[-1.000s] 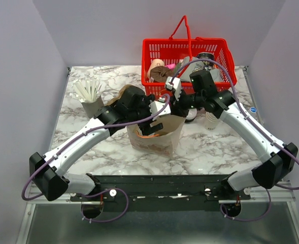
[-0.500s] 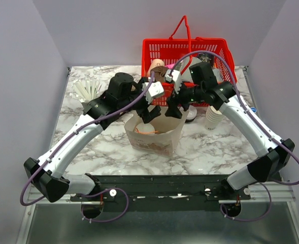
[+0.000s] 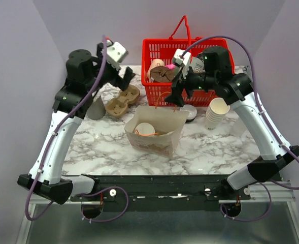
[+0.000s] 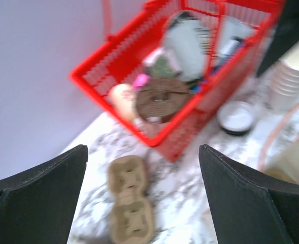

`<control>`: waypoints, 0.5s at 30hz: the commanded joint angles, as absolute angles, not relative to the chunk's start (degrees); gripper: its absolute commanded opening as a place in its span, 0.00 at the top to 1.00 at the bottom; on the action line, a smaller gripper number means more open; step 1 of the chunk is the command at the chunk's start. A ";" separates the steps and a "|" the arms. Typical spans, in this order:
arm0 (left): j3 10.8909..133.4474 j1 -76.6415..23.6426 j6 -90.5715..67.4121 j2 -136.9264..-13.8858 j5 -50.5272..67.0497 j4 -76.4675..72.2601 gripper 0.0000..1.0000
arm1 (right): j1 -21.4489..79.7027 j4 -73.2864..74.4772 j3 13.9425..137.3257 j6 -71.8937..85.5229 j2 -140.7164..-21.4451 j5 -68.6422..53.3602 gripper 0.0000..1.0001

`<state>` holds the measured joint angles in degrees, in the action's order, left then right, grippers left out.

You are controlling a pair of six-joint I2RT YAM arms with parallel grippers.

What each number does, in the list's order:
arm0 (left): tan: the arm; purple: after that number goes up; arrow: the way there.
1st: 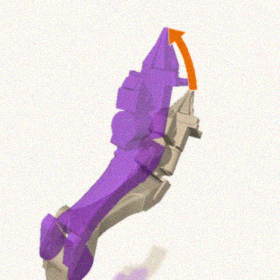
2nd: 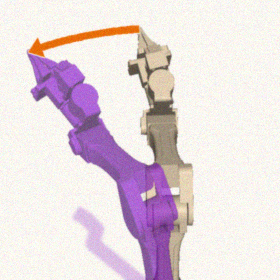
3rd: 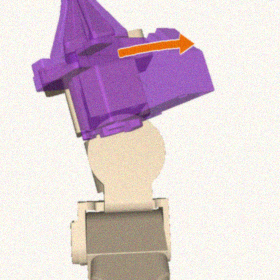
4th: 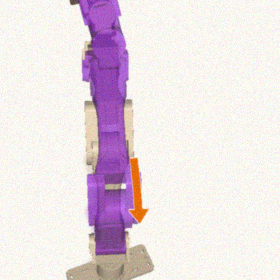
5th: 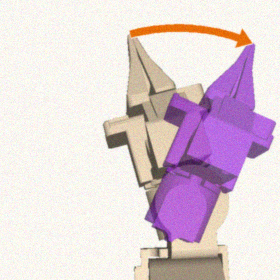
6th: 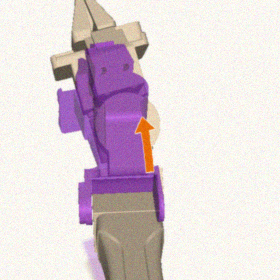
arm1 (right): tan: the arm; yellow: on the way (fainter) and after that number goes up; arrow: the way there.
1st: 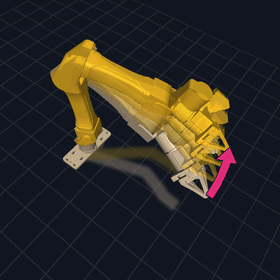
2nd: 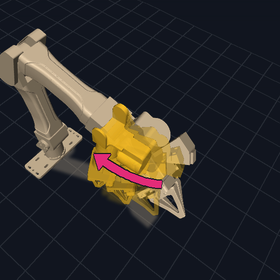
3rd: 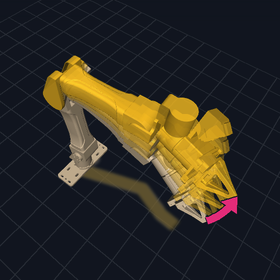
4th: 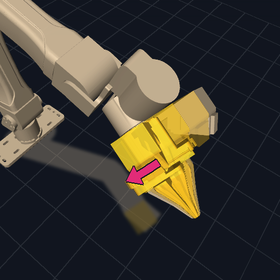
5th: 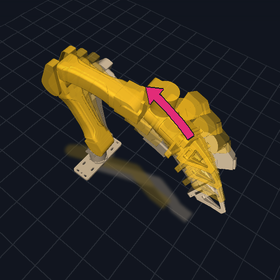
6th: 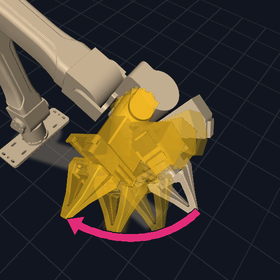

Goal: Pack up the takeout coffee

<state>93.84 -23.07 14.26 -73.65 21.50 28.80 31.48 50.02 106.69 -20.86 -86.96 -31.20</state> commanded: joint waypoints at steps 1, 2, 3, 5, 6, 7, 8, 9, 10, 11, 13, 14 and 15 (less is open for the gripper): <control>96.41 -11.65 12.57 -72.42 14.50 33.81 0.02 | 31.20 51.68 110.12 -18.11 -85.26 -35.77 0.00; 96.85 -9.17 11.96 -72.86 14.94 35.32 0.02 | 31.20 51.16 110.30 -17.15 -84.64 -35.86 0.00; 96.77 -6.97 11.26 -73.82 15.29 36.64 0.02 | 31.20 50.80 110.39 -16.70 -84.29 -35.69 0.00; 95.45 -1.07 8.88 -74.44 16.17 38.93 0.05 | 31.20 49.67 110.13 -15.91 -83.33 -34.55 0.00; 95.01 -0.45 8.70 -75.23 17.22 39.20 0.06 | 31.20 49.48 109.95 -15.47 -83.15 -34.11 0.00; 94.75 1.74 8.70 -75.84 17.31 39.90 0.07 | 31.20 49.22 109.69 -15.38 -82.88 -32.88 0.00; 94.83 2.80 8.35 -76.55 16.88 40.25 0.09 | 31.20 49.13 109.51 -15.38 -82.62 -32.35 0.00; 95.27 3.42 7.91 -78.64 16.18 40.69 0.10 | 31.20 49.04 109.25 -15.55 -82.36 -31.21 0.00; 95.80 3.95 7.48 -79.79 16.08 41.65 0.12 | 31.20 49.13 108.73 -15.38 -82.18 -30.68 0.00; 96.93 4.83 6.51 -81.02 16.00 42.01 0.16 | 31.20 48.96 108.46 -15.29 -82.00 -30.06 0.00; 97.21 4.92 5.98 -83.84 15.04 41.58 0.17 | 31.20 48.69 107.50 -15.03 -81.22 -28.40 0.00; 96.77 5.01 5.89 -84.37 15.03 41.22 0.18 | 31.20 48.52 106.71 -14.94 -80.95 -27.95 0.00; 96.51 5.01 5.71 -85.42 15.20 40.70 0.19 | 31.20 48.43 106.18 -15.29 -80.69 -27.78 0.00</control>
